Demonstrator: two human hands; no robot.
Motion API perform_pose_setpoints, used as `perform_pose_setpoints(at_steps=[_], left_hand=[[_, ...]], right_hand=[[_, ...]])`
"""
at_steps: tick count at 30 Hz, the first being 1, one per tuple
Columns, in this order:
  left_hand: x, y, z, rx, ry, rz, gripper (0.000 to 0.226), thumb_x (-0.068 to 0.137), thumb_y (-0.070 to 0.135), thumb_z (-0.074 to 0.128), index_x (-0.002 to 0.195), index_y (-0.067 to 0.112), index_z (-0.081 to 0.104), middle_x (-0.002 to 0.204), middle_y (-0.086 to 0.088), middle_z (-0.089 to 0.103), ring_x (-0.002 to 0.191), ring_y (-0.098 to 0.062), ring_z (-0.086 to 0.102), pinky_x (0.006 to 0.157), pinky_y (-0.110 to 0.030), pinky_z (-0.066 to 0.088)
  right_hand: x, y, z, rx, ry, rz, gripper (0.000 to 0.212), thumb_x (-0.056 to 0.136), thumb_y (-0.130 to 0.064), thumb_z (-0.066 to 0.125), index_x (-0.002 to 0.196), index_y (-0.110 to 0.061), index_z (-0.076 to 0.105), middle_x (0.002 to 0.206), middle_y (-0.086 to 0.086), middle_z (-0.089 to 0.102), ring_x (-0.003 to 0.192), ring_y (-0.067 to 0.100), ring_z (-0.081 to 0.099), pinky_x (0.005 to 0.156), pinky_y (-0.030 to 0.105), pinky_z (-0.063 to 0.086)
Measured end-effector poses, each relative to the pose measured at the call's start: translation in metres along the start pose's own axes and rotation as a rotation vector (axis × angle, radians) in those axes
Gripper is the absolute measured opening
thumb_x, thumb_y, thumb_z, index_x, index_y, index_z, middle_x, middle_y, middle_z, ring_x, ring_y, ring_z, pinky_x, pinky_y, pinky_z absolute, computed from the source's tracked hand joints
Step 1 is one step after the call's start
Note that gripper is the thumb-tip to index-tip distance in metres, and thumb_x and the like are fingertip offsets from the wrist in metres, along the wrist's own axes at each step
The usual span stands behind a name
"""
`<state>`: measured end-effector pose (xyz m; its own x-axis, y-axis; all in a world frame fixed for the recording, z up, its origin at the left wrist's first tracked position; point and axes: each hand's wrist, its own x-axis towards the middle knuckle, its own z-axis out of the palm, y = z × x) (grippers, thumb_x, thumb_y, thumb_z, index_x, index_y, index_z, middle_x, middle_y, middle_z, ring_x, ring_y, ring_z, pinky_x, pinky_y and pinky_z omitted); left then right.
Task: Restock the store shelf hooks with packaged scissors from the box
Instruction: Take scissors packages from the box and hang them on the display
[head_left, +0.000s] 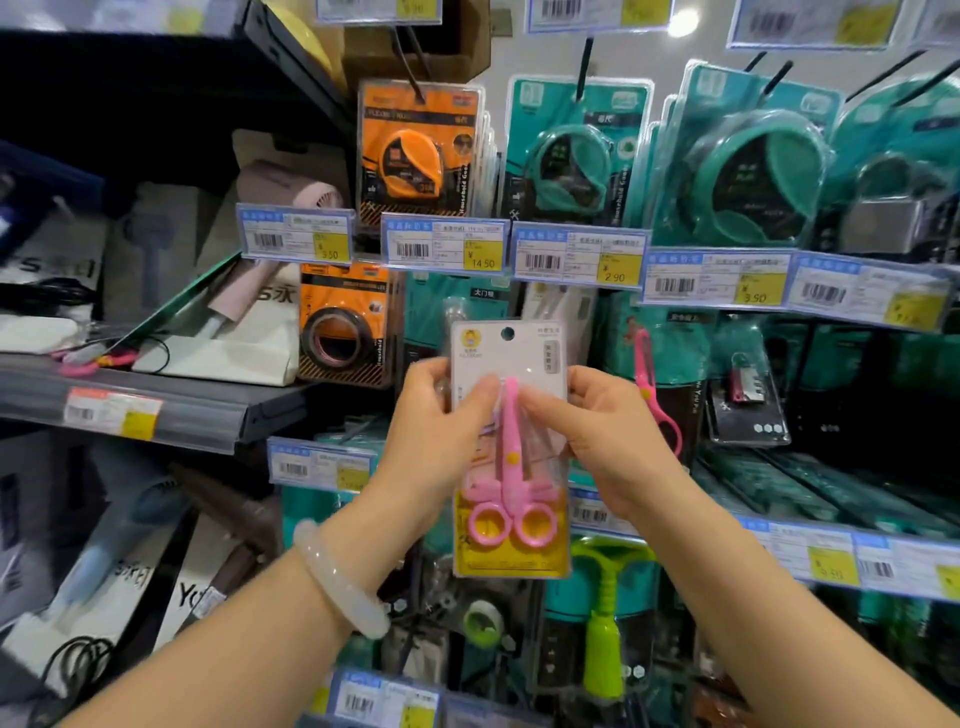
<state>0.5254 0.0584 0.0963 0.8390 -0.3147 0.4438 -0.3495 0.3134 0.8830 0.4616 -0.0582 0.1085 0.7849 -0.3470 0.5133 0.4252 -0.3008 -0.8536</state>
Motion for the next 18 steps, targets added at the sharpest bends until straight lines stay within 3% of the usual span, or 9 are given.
perform_pose_setpoints(at_steps=[2, 4, 8, 11, 13, 15, 18], left_hand=[[0.010, 0.009, 0.003, -0.037, 0.050, -0.013, 0.005, 0.092, 0.019, 0.057, 0.090, 0.017, 0.053, 0.107, -0.017, 0.066, 0.098, -0.033, 0.066, 0.087, -0.050, 0.053], [0.019, 0.013, 0.006, -0.075, 0.074, -0.075, 0.015, 0.093, 0.019, 0.055, 0.083, 0.008, 0.056, 0.103, -0.023, 0.067, 0.092, -0.036, 0.066, 0.085, -0.054, 0.054], [0.026, 0.011, 0.014, -0.024, 0.055, -0.147, 0.023, 0.094, 0.020, 0.053, 0.089, -0.002, 0.058, 0.097, -0.026, 0.064, 0.084, -0.031, 0.064, 0.079, -0.046, 0.052], [0.028, 0.011, 0.018, -0.007, 0.034, -0.202, 0.020, 0.094, 0.018, 0.053, 0.085, 0.000, 0.057, 0.105, -0.027, 0.065, 0.090, -0.035, 0.066, 0.085, -0.049, 0.051], [0.030, 0.013, 0.020, 0.001, 0.018, -0.189, 0.016, 0.094, 0.015, 0.053, 0.093, 0.000, 0.059, 0.103, -0.023, 0.066, 0.090, -0.034, 0.066, 0.086, -0.052, 0.053], [0.033, 0.014, 0.021, 0.009, 0.009, -0.123, 0.011, 0.093, 0.011, 0.053, 0.103, 0.007, 0.057, 0.098, -0.012, 0.063, 0.081, -0.028, 0.064, 0.079, -0.044, 0.056], [0.038, 0.014, 0.021, 0.033, 0.003, -0.061, 0.012, 0.093, 0.009, 0.053, 0.084, 0.016, 0.054, 0.085, -0.005, 0.057, 0.066, -0.019, 0.058, 0.058, -0.031, 0.051]], right_hand=[[0.000, 0.000, -0.001, -0.018, -0.007, 0.022, 0.006, 0.084, -0.012, 0.066, 0.089, -0.014, 0.066, 0.090, 0.006, 0.074, 0.078, 0.019, 0.072, 0.065, 0.029, 0.057], [0.000, 0.000, -0.003, -0.030, -0.006, 0.046, 0.005, 0.085, -0.014, 0.065, 0.088, -0.012, 0.067, 0.086, 0.006, 0.074, 0.074, 0.019, 0.071, 0.065, 0.031, 0.058], [0.005, 0.000, -0.008, 0.000, 0.018, 0.108, 0.014, 0.086, -0.016, 0.064, 0.076, -0.007, 0.066, 0.067, 0.006, 0.070, 0.058, 0.017, 0.065, 0.064, 0.033, 0.056], [0.004, 0.002, -0.013, 0.066, 0.003, 0.144, 0.016, 0.088, -0.014, 0.062, 0.073, -0.010, 0.067, 0.058, 0.001, 0.069, 0.051, 0.012, 0.065, 0.054, 0.025, 0.056], [0.003, 0.004, -0.014, 0.074, 0.004, 0.147, 0.017, 0.088, -0.013, 0.061, 0.072, -0.012, 0.066, 0.056, -0.001, 0.069, 0.050, 0.009, 0.065, 0.051, 0.022, 0.055], [0.004, 0.008, -0.015, 0.063, 0.010, 0.141, 0.014, 0.087, -0.013, 0.062, 0.075, -0.010, 0.068, 0.062, 0.003, 0.070, 0.055, 0.013, 0.066, 0.059, 0.026, 0.056], [0.005, 0.012, -0.016, 0.023, 0.013, 0.121, 0.012, 0.086, -0.014, 0.063, 0.079, -0.006, 0.068, 0.072, 0.009, 0.069, 0.062, 0.019, 0.064, 0.070, 0.034, 0.056]])
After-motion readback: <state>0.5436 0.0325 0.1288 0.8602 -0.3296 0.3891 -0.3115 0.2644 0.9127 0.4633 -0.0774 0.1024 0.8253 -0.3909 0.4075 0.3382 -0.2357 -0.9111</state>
